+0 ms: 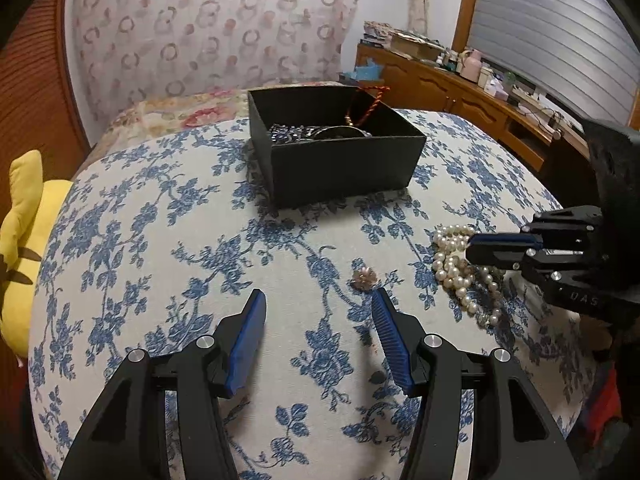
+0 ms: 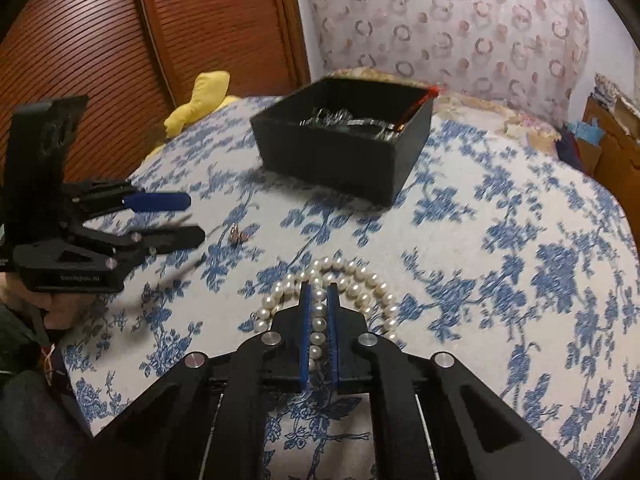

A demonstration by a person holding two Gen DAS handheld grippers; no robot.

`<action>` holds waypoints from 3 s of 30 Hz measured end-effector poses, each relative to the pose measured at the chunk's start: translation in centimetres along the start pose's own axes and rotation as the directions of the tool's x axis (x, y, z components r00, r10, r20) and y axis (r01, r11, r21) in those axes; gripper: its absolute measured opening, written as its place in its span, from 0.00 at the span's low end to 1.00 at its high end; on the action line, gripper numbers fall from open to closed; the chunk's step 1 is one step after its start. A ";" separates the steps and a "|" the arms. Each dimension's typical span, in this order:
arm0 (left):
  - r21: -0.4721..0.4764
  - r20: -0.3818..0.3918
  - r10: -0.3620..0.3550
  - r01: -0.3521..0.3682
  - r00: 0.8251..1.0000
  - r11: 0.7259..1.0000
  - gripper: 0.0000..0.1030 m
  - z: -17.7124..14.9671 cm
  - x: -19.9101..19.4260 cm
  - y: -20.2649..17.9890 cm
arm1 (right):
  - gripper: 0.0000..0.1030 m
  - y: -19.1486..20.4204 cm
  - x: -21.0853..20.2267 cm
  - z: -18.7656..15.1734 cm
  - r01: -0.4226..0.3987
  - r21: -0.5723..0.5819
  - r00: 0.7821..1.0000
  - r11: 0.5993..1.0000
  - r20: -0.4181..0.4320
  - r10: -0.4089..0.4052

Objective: Organize jewelry
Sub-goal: 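Grasp the small brown pendant with the left tool, then carry the brown pendant with the left tool while the right tool lifts the pearl necklace to the box, then open the left tool over the box while the right tool lowers and releases the pearls inside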

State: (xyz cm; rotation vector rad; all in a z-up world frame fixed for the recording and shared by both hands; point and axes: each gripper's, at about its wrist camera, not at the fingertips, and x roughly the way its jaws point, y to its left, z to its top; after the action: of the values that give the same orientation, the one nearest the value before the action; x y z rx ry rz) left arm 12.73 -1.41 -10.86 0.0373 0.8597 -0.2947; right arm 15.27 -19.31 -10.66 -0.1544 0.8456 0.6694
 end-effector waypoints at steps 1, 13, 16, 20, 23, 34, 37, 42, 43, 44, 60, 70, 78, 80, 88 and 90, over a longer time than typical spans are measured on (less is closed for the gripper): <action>0.003 -0.001 -0.001 0.001 1.000 1.000 0.51 0.1 0.1 -0.1 | 0.08 0.0 -0.3 0.1 0.002 0.003 1.000 1.000 0.011 -0.002; 0.053 -0.035 -0.029 0.030 0.999 0.998 0.40 1.2 2.1 -1.9 | 0.08 -0.3 -4.0 1.9 0.045 -0.012 0.993 0.999 0.113 -0.043; 0.061 -0.039 -0.025 0.027 0.999 0.998 0.37 1.4 2.5 -2.2 | 0.08 -0.4 -4.0 1.9 0.047 -0.009 0.992 0.999 0.116 -0.046; 0.070 -0.034 -0.014 0.017 0.999 0.997 0.13 1.5 2.7 -2.2 | 0.08 -0.3 -4.1 1.9 0.047 -0.012 0.992 0.999 0.119 -0.046; 0.065 -0.029 -0.030 0.032 0.999 0.997 0.13 1.5 2.4 -2.1 | 0.08 -0.1 -4.5 2.3 0.048 -0.021 0.990 0.999 0.132 -0.044; 0.033 0.088 -0.019 0.016 0.996 0.999 0.13 4.7 -1.9 -0.8 | 0.08 1.1 -8.5 6.0 0.064 -0.061 0.968 0.996 0.246 -0.047; 0.033 0.119 -0.009 0.005 0.993 0.999 0.13 6.1 -3.0 -0.5 | 0.08 1.3 -9.7 7.4 0.072 -0.071 0.959 0.995 0.280 -0.049; 0.034 0.151 0.004 -0.009 0.989 0.999 0.13 7.7 -3.8 -0.2 | 0.08 1.7 -11.2 9.5 0.089 -0.092 0.944 0.992 0.324 -0.055; 0.034 0.153 0.005 -0.010 0.988 0.999 0.13 7.9 -3.9 -0.1 | 0.08 1.7 -11.5 10.1 0.093 -0.094 0.941 0.991 0.334 -0.056; 0.034 0.157 0.007 -0.013 0.988 0.999 0.13 8.2 -4.0 -0.1 | 0.08 1.7 -11.6 10.5 0.095 -0.094 0.939 0.991 0.339 -0.058; 0.022 0.166 0.025 -0.029 0.986 0.999 0.13 10.1 -3.0 1.1 | 0.08 1.7 -13.0 17.1 0.149 -0.108 0.905 0.983 0.415 -0.092; 0.007 0.170 0.030 -0.031 0.985 0.999 0.13 10.9 -2.5 1.6 | 0.08 1.4 -12.2 19.1 0.168 -0.108 0.905 0.980 0.411 -0.110; 0.000 0.161 0.038 -0.038 0.986 0.999 0.13 11.1 -1.9 1.9 | 0.08 0.7 -9.0 17.7 0.176 -0.103 0.932 0.979 0.338 -0.131; 0.002 0.158 0.038 -0.039 0.987 0.999 0.13 11.3 -1.6 1.8 | 0.08 0.7 -8.9 17.4 0.175 -0.101 0.931 0.979 0.339 -0.132; 0.005 0.147 0.039 -0.040 0.988 0.999 0.13 11.8 -0.3 1.6 | 0.08 0.6 -8.3 16.8 0.170 -0.115 0.939 0.979 0.319 -0.126; 0.010 0.142 0.044 -0.046 0.989 0.999 0.13 12.0 0.1 1.4 | 0.08 0.1 -6.9 16.3 0.173 -0.111 0.951 0.979 0.279 -0.136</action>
State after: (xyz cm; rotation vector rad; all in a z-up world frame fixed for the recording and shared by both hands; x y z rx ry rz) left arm 22.07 -1.87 -3.26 0.0473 0.7153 -0.2571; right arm 22.40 -16.38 5.21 -0.2428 0.5197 0.5839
